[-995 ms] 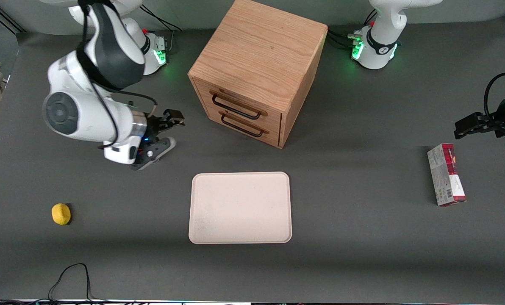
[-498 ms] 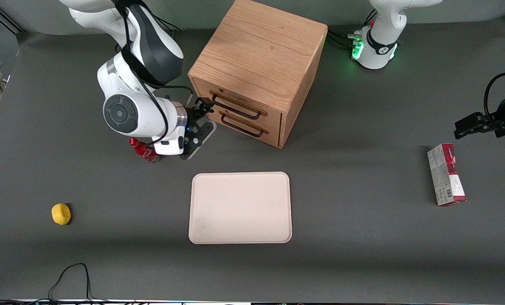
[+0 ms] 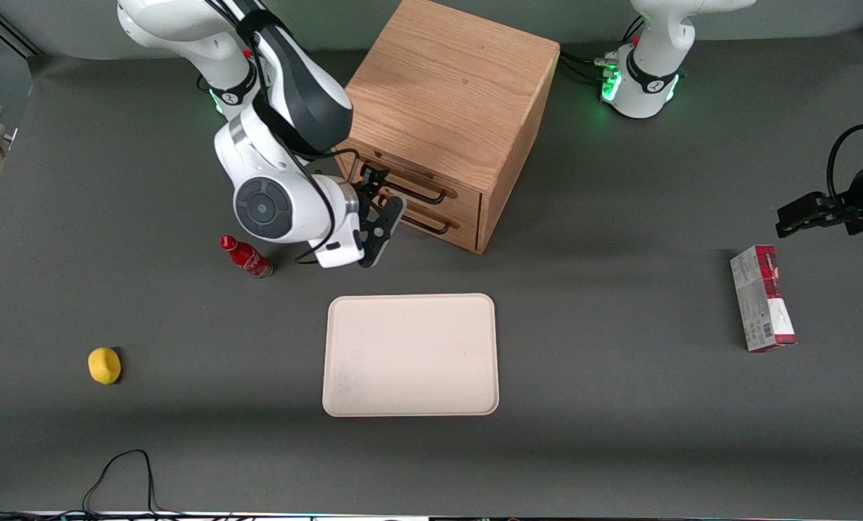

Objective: Open upper drawer
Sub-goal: 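Lower the right gripper to the upper drawer's black handle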

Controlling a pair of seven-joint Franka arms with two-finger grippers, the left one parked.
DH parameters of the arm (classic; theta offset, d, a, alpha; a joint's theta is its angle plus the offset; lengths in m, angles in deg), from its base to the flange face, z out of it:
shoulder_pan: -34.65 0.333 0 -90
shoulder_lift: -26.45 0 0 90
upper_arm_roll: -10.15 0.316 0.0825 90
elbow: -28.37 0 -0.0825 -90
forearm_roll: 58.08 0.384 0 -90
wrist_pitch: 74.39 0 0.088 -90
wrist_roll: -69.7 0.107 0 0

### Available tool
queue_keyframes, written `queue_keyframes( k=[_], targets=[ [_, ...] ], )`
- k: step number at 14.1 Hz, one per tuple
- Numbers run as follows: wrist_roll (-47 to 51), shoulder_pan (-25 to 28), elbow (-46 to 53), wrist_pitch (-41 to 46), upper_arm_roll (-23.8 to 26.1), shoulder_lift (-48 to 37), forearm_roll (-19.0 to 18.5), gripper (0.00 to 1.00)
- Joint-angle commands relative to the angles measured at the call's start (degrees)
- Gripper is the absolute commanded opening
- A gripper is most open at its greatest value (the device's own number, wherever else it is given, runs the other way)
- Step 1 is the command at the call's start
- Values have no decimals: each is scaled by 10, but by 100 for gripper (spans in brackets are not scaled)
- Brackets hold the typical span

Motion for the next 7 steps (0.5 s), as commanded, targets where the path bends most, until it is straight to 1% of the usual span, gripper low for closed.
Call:
queue_keyframes(
  k=[1,7],
  targets=[
    [-19,2,28,11,3,20,13,100],
    [-21,2,28,11,19,22,13,100]
  ],
)
